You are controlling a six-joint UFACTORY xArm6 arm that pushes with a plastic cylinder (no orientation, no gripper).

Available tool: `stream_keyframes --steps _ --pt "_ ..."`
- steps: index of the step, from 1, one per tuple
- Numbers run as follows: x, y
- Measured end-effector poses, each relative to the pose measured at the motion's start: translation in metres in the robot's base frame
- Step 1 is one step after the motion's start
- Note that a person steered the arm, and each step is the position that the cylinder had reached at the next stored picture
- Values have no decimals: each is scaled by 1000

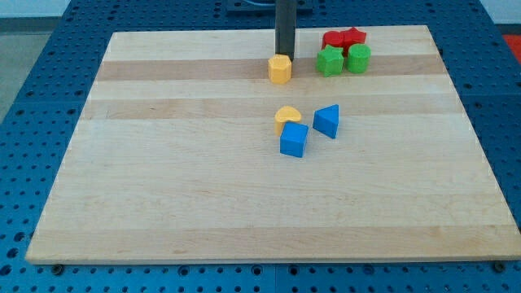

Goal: Place the yellow hexagon close to the left of the yellow heart

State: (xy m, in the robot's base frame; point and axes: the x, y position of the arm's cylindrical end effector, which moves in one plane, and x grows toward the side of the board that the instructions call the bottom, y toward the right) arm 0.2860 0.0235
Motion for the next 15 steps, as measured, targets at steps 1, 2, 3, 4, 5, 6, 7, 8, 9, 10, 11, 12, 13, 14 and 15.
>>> stream_keyframes --steps 1,2,3,4,5,6,7,8,9,10,11,12,13,14,15 --pt "33 0" --pt "69 0" --pt "94 0" --pt "95 -16" --pt "95 -51" --pt "95 -81" --pt "102 -118" --pt "116 -150" --pt "136 -164" --pt "155 -160" --pt "156 -129" --pt "156 -99" --pt "156 -65" --pt "161 -59" --pt "167 -127"
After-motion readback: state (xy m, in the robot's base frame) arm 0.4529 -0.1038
